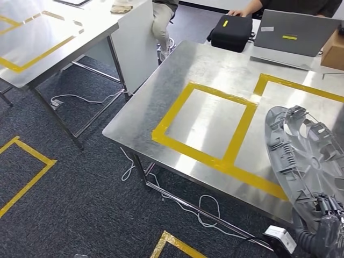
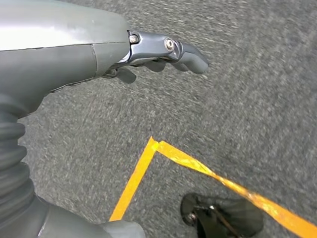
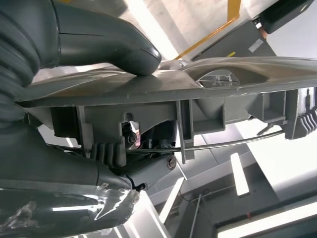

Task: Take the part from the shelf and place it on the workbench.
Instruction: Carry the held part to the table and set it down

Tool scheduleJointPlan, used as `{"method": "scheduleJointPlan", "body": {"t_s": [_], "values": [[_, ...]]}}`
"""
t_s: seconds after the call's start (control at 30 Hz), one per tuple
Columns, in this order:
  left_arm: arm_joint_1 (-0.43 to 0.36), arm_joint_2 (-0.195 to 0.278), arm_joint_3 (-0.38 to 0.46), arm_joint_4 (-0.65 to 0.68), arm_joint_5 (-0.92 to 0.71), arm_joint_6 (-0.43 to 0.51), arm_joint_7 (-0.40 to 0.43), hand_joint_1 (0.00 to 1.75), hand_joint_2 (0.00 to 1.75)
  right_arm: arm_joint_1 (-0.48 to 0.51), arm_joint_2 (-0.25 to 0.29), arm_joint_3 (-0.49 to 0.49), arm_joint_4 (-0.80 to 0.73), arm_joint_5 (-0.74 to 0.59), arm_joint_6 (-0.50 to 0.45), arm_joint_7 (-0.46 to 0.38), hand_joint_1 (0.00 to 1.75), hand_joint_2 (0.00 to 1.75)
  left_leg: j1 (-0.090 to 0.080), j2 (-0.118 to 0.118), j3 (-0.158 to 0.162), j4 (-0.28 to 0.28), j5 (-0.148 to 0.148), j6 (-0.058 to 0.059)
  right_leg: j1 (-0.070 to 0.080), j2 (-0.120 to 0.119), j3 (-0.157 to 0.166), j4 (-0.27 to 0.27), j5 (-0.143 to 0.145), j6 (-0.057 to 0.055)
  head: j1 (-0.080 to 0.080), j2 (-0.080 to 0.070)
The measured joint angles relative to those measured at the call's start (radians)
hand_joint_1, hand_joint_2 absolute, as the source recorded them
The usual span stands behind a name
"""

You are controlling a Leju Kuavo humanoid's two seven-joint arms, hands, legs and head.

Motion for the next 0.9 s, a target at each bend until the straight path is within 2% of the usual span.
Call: {"method": "scheduleJointPlan", "body": {"t_s": [0.07,0.1,0.13,0.17,0.23,0.27,0.3,0.33,0.37,0.47,0.5,0.53,0.6,0.63,0.67,0.7,0.77,0.8,0.83,0.9], "values": [[0.000,0.000,0.002,0.000,0.000,0.000,-0.001,0.00,1.75,0.004,0.000,-0.001,-0.001,-0.006,0.000,0.001,1.75,1.75,-0.002,-0.002,0.005,-0.003,0.010,0.062,0.005,0.005,0.000,0.000,-0.002,0.003,-0.003,0.000],[-0.001,0.000,0.003,0.000,0.000,0.000,-0.001,0.00,1.75,0.006,0.000,-0.002,-0.002,-0.009,0.000,0.002,1.75,1.75,-0.002,-0.002,0.008,-0.010,0.024,0.081,0.006,0.007,0.002,-0.001,-0.002,0.002,-0.003,0.000],[-0.002,0.000,0.005,0.000,0.000,0.000,0.000,0.00,1.75,0.007,0.000,-0.004,-0.002,-0.013,0.000,0.001,1.75,1.75,-0.002,-0.002,0.007,-0.012,0.033,0.076,0.007,0.008,0.002,-0.002,-0.002,0.002,-0.002,0.000],[-0.003,0.000,0.007,0.000,0.000,0.000,0.000,0.00,1.75,0.007,0.000,-0.007,-0.003,-0.016,0.000,0.000,1.75,1.75,-0.001,-0.002,0.009,-0.016,0.031,0.058,0.007,0.008,0.001,-0.003,-0.002,0.002,-0.001,0.000],[-0.003,0.000,0.010,0.000,0.000,0.000,0.000,0.00,1.75,0.008,0.000,-0.014,-0.004,-0.024,0.000,-0.006,1.75,1.75,0.002,-0.002,0.010,-0.024,0.033,0.015,0.007,0.008,-0.001,-0.002,-0.003,0.001,-0.001,0.000],[-0.003,0.000,0.011,0.000,-0.001,0.000,0.000,0.00,1.75,0.008,0.000,-0.017,-0.004,-0.027,0.000,-0.009,1.75,1.75,0.004,-0.002,0.010,-0.026,0.033,-0.001,0.007,0.008,-0.003,-0.002,-0.003,0.000,-0.001,0.000],[-0.002,0.000,0.012,0.000,-0.001,0.001,0.000,0.00,1.75,0.008,0.000,-0.019,-0.004,-0.030,0.000,-0.013,1.75,1.75,0.005,-0.002,0.010,-0.027,0.031,-0.011,0.007,0.008,-0.004,-0.002,-0.004,0.000,-0.001,0.000],[-0.002,-0.001,0.012,0.000,-0.002,0.001,0.000,0.00,1.75,0.009,0.000,-0.021,-0.004,-0.033,0.000,-0.016,1.75,1.75,0.005,-0.002,0.010,-0.027,0.029,-0.015,0.005,0.008,-0.005,-0.004,-0.005,0.001,-0.001,0.000],[-0.002,0.000,0.013,0.000,-0.003,0.001,0.000,0.00,1.75,0.009,0.000,-0.023,-0.004,-0.035,0.000,-0.018,1.75,1.75,0.004,-0.002,0.011,-0.029,0.024,-0.012,0.003,0.009,-0.005,-0.009,-0.005,0.004,-0.001,0.000],[-0.003,-0.002,0.014,0.000,-0.008,0.001,-0.001,0.00,1.75,0.011,0.000,-0.027,-0.008,-0.041,0.000,-0.020,1.75,1.75,0.007,0.004,0.045,-0.078,0.029,0.005,0.001,0.010,0.004,-0.015,-0.010,0.019,0.001,0.000],[-0.003,-0.003,0.014,0.000,-0.009,0.001,-0.001,0.00,1.75,0.011,0.000,-0.029,-0.009,-0.043,0.000,-0.021,1.75,1.75,0.010,0.009,0.058,-0.096,0.035,0.007,0.001,0.010,-0.009,0.015,-0.026,0.024,0.004,0.000],[-0.004,-0.004,0.014,0.000,-0.009,0.001,-0.001,0.00,1.75,0.011,0.000,-0.031,-0.008,-0.044,0.000,-0.021,1.75,1.75,0.013,0.014,0.065,-0.106,0.038,0.006,-0.002,0.009,-0.035,0.065,-0.051,0.029,0.007,0.000],[-0.005,-0.004,0.015,0.000,-0.010,0.002,0.000,0.00,1.75,0.011,0.000,-0.036,-0.008,-0.047,0.000,-0.021,1.75,1.75,0.017,0.024,0.071,-0.107,0.036,0.000,-0.011,0.009,-0.103,0.181,-0.097,0.042,0.009,0.000],[-0.005,-0.004,0.015,0.000,-0.010,0.002,0.001,0.00,1.75,0.011,0.000,-0.040,-0.007,-0.048,0.000,-0.021,1.75,1.75,0.021,0.029,0.074,-0.105,0.032,-0.006,-0.017,0.008,-0.125,0.210,-0.097,0.051,0.009,0.000],[-0.005,-0.005,0.015,0.000,-0.010,0.003,0.002,0.00,1.75,0.012,0.000,-0.043,-0.006,-0.049,0.000,-0.021,1.75,1.75,0.027,0.035,0.077,-0.101,0.027,-0.013,-0.023,0.006,-0.130,0.203,-0.077,0.061,0.009,0.000],[-0.005,-0.007,0.015,0.000,-0.011,0.003,0.002,0.00,1.75,0.013,0.000,-0.045,-0.006,-0.051,0.000,-0.021,1.75,1.75,0.035,0.040,0.079,-0.093,0.020,-0.023,-0.031,-0.002,-0.117,0.161,-0.040,0.072,0.009,0.000],[-0.005,-0.004,0.016,0.000,-0.011,0.003,0.003,0.00,1.75,0.013,0.001,-0.047,-0.004,-0.053,0.000,-0.020,1.75,1.75,0.049,0.052,0.081,-0.064,-0.003,-0.048,-0.044,-0.033,-0.077,0.055,0.025,0.098,0.012,0.000],[-0.005,-0.002,0.016,-0.001,-0.011,0.003,0.004,0.00,1.75,0.011,0.001,-0.047,-0.003,-0.054,0.000,-0.020,1.75,1.75,0.052,0.057,0.080,-0.049,-0.016,-0.059,-0.047,-0.043,-0.065,0.027,0.039,0.096,0.014,0.000],[-0.005,0.000,0.016,-0.001,-0.011,0.003,0.004,0.00,1.75,0.010,0.002,-0.048,-0.001,-0.054,0.000,-0.020,1.75,1.75,0.051,0.061,0.080,-0.038,-0.026,-0.066,-0.047,-0.046,-0.063,0.023,0.038,0.087,0.013,0.000],[-0.006,-0.001,0.016,0.000,-0.011,0.004,0.005,0.00,1.75,0.009,0.002,-0.049,0.000,-0.054,0.000,-0.019,1.75,1.75,0.050,0.068,0.085,-0.032,-0.036,-0.072,-0.043,-0.024,-0.069,0.040,0.030,0.054,0.005,0.000]]}}
